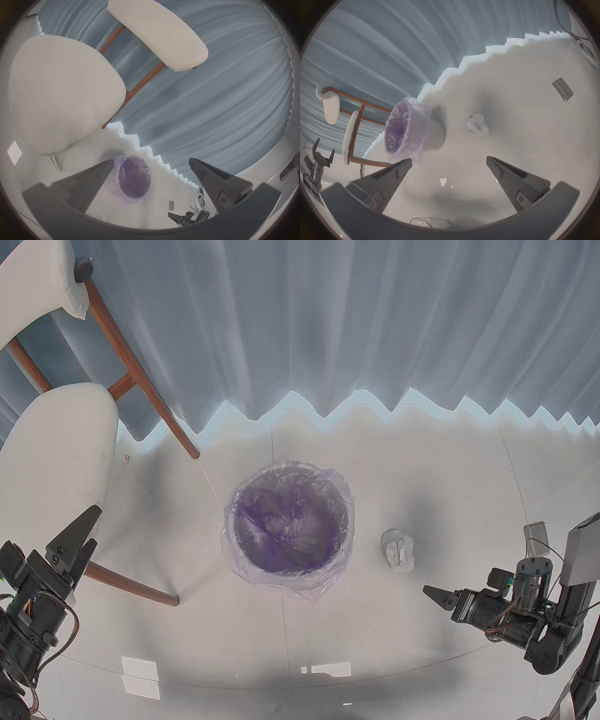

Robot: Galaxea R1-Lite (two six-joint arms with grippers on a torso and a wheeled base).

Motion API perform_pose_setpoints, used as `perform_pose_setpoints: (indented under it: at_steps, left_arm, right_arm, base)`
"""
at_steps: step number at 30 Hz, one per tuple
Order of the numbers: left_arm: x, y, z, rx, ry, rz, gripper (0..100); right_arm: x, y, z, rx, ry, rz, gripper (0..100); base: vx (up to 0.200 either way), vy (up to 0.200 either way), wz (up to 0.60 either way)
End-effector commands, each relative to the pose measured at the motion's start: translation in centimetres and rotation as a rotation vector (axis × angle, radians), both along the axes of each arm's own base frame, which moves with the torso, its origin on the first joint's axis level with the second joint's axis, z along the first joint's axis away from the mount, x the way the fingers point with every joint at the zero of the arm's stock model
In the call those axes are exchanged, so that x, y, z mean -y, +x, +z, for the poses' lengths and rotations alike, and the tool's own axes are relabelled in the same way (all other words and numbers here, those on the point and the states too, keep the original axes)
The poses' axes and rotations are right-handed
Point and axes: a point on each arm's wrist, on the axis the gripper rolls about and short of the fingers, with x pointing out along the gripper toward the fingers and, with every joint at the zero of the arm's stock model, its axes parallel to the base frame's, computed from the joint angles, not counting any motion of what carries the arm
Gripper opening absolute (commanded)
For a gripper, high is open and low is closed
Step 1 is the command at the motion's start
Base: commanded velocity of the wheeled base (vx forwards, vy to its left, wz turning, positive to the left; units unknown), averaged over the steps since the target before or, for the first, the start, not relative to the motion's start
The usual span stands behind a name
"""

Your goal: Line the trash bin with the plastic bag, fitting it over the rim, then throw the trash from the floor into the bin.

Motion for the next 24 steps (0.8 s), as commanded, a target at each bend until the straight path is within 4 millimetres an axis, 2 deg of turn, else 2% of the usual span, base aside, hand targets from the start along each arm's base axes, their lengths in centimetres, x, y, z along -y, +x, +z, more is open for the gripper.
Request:
perform_pose_setpoints:
  at_steps: [1, 4, 7, 9, 10, 19, 21, 24]
  left_arm:
    - [-1.0, 0.0, -0.5, -0.015, 0.057, 0.083, 100]
    - [-1.3, 0.1, -0.8, -0.014, 0.145, 0.117, 100]
    - [-1.6, -0.1, -0.7, 0.005, 0.221, 0.145, 100]
    - [-1.7, -0.2, -0.6, 0.023, 0.256, 0.146, 100]
    - [-1.7, -0.3, -0.6, 0.027, 0.264, 0.149, 100]
    - [-3.7, -1.4, 0.3, 0.119, 0.429, 0.346, 100]
    - [-3.7, -1.7, 0.4, 0.136, 0.431, 0.357, 100]
    - [-4.0, -3.2, 0.6, 0.164, 0.491, 0.406, 100]
  right_arm:
    - [0.1, 4.0, -3.1, -0.027, -0.013, -0.049, 100]
    - [0.7, 5.9, -3.8, -0.037, -0.053, -0.067, 100]
    - [1.0, 8.6, -4.7, -0.007, -0.121, -0.061, 100]
    - [0.9, 10.6, -5.1, 0.026, -0.169, -0.042, 100]
    - [0.8, 11.0, -5.2, 0.027, -0.178, -0.037, 100]
    - [-0.7, 18.7, -6.6, -0.012, -0.268, -0.027, 100]
    - [-0.9, 19.4, -6.6, -0.006, -0.274, -0.023, 100]
    - [-1.4, 20.7, -7.6, -0.048, -0.317, 0.000, 100]
  base:
    - [0.000, 0.000, 0.00]
    - [0.000, 0.000, 0.00]
    - [0.000, 0.000, 0.00]
    - [0.000, 0.000, 0.00]
    - [0.000, 0.000, 0.00]
    - [0.000, 0.000, 0.00]
    - [0.000, 0.000, 0.00]
    - [0.000, 0.000, 0.00]
